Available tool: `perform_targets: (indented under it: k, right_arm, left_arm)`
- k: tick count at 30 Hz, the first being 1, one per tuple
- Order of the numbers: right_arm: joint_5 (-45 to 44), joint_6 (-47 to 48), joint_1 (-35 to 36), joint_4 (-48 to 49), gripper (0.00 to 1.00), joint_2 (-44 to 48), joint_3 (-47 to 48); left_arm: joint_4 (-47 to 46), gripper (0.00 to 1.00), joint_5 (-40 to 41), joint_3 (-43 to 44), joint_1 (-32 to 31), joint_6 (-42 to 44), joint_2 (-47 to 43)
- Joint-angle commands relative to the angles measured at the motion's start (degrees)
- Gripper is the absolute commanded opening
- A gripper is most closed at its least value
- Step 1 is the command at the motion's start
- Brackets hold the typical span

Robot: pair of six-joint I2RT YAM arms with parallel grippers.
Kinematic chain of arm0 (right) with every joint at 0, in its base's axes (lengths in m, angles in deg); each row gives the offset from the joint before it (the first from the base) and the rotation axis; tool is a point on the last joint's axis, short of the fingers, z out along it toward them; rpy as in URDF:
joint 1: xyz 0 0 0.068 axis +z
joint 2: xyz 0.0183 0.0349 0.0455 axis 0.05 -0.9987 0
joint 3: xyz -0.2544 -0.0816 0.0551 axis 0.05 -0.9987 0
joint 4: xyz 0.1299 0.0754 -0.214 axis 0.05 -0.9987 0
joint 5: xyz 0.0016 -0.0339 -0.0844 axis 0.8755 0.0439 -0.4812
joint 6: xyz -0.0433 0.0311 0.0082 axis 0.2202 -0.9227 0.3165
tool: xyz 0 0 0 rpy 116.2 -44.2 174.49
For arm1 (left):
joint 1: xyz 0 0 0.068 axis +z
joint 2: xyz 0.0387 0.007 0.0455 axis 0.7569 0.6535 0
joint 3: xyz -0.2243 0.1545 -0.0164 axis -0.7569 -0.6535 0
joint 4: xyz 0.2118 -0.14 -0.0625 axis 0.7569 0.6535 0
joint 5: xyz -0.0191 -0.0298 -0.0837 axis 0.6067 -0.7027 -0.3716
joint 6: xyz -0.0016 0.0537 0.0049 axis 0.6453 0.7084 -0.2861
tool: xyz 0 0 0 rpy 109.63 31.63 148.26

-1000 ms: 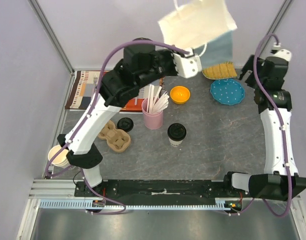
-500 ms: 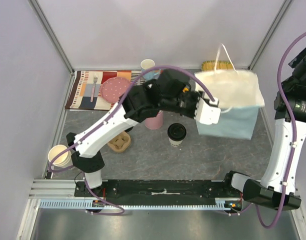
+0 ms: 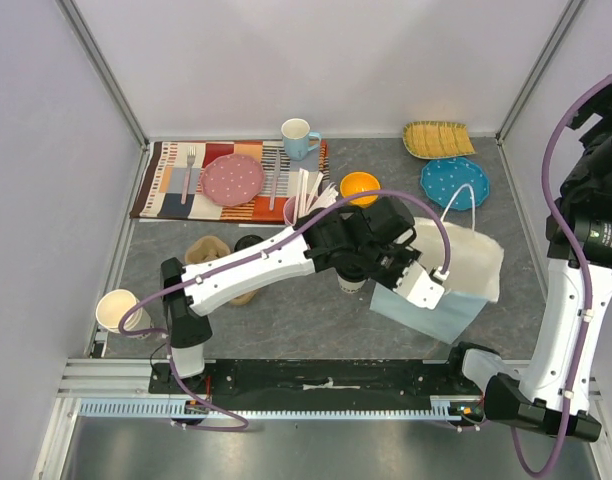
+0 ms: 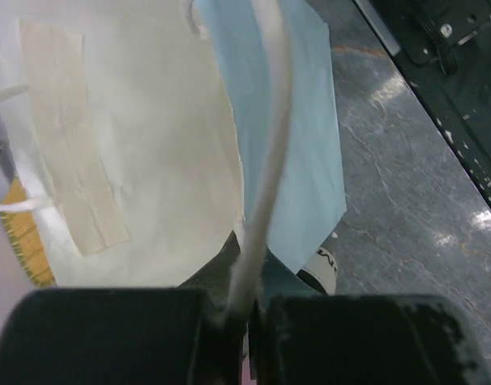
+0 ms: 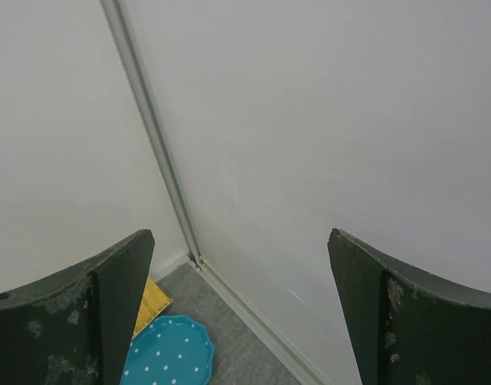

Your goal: Pack the takeout coffee

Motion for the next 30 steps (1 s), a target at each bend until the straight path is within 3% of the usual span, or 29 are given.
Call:
perform_targets:
  k: [1,15,16,17,18,19,30]
  right_arm:
    - [4.8,2.7,1.8,2.1,0.98,0.6,-1.2]
    - [6.3,6.7,7.1,3.9,0.98,1.8,-3.9]
    - [6.7,6.7,7.2,3.9,0.98,1.9,-4.0]
    - [6.9,6.5,7.4,3.9,0.98,1.8,-4.0]
    - [7.2,6.5,7.3,3.8,0.98,1.8,-4.1]
    - [7.8,6.2,7.5,3.8,0.98,1.8,-4.1]
    - [17.0,3.3,8.9,3.2,0.98,2.8,-4.8]
  left_arm:
    - [-4.1,0.02,-2.1,-2.5,0.0,5.0,-1.3]
    - [-4.8,0.02,0.9,-4.2,0.2,6.2,-0.9]
    - [-4.7,0.13,1.8,-4.1,0.3,6.1,-1.2]
    - [-4.8,0.32,2.1,-4.1,0.3,5.9,-1.4]
    - [-4.7,0.88,2.5,-3.8,0.3,5.6,-1.6]
    - [-4.8,0.99,2.5,-3.5,0.3,5.4,-1.8]
    - [1.9,1.0,0.9,6.3,0.3,-1.0,-7.3]
